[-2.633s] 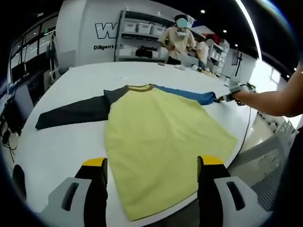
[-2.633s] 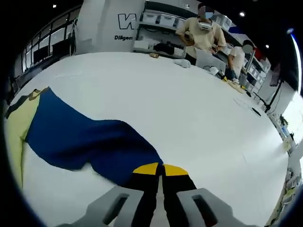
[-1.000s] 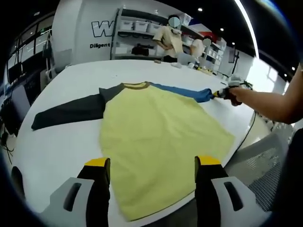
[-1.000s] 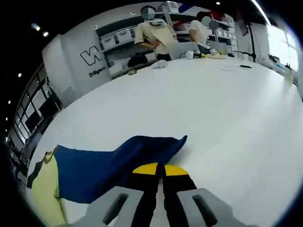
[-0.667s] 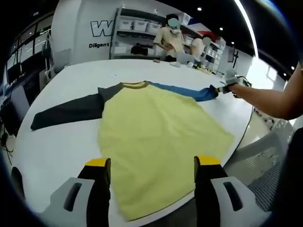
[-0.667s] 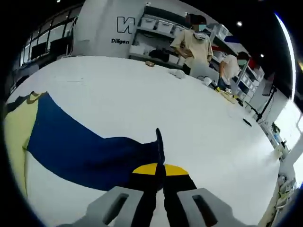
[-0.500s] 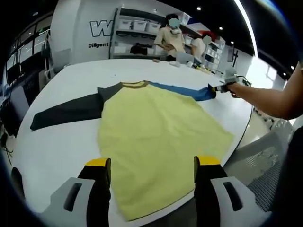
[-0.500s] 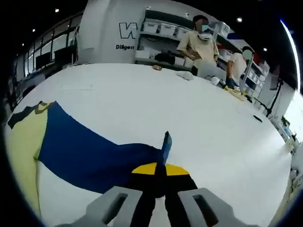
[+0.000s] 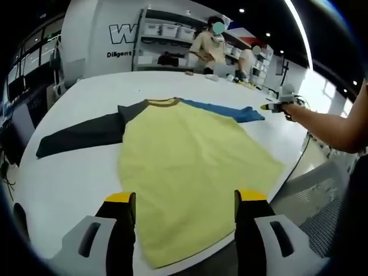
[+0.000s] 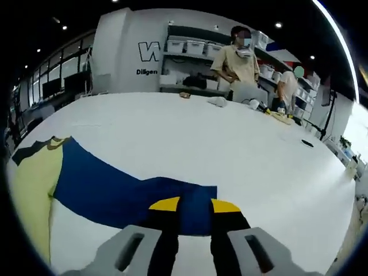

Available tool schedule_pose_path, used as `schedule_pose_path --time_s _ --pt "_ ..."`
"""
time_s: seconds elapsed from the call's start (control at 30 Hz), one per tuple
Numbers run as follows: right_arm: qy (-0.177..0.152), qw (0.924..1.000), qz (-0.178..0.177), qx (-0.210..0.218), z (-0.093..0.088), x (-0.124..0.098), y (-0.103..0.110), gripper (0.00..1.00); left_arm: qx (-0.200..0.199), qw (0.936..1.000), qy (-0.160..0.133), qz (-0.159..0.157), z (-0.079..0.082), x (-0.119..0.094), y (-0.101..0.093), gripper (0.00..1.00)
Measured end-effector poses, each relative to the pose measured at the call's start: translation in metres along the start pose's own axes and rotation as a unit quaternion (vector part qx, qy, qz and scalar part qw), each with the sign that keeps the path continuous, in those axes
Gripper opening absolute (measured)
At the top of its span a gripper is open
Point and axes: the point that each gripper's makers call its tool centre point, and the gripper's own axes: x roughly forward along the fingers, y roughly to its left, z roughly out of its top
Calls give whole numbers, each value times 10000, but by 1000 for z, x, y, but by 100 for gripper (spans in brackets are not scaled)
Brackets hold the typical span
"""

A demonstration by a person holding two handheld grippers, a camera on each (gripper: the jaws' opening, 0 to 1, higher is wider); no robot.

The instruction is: Fold the garment on the visible template until the final outline fits inside the template.

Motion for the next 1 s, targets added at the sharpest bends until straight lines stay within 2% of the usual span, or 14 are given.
schedule_pose_path --time_s 0.03,0.1,0.13,0.23,0.3,0.33,0.53,0.73,0.8,0.83,0.87,0.93,1.0 --pt "73 9994 -254 235 -8 -3 -12 13 11 10000 7 0 0 0 0 66" --pt "183 9981 -430 405 -17 -4 -21 12 5 10000 3 1 0 0 0 65" --pt "306 9956 -589 662 -27 -5 -29 12 -4 10000 6 2 0 0 0 65" --pt "296 9839 -405 1718 -34 2 -28 14 13 10000 37 -16 -2 1 -1 65" --pt "322 9783 -434 2001 -38 7 -27 14 23 10000 52 -17 -2 1 -1 65" --pt "422 9780 -451 1991 -42 9 -26 15 29 10000 54 -20 -2 1 -2 65" --pt "396 9779 -464 1998 -35 15 -14 17 19 10000 60 5 -3 0 0 64" --pt "597 9803 -661 1763 -38 20 -12 18 -1 10000 50 17 -2 0 1 64" --pt "674 9790 -578 1837 -42 21 -7 18 -12 10000 38 28 -2 0 2 64" --pt "754 9783 -614 1832 -46 20 -6 18 -10 10000 38 33 -2 0 2 64" --pt "621 9819 -644 1667 -43 22 -12 17 -4 10000 40 35 -2 0 2 63" --pt "662 9801 -630 1760 -46 23 -11 15 -7 10000 42 34 -2 0 2 63" --pt "717 9833 -623 1553 -48 24 -13 11 -6 10000 46 32 -2 0 2 63"
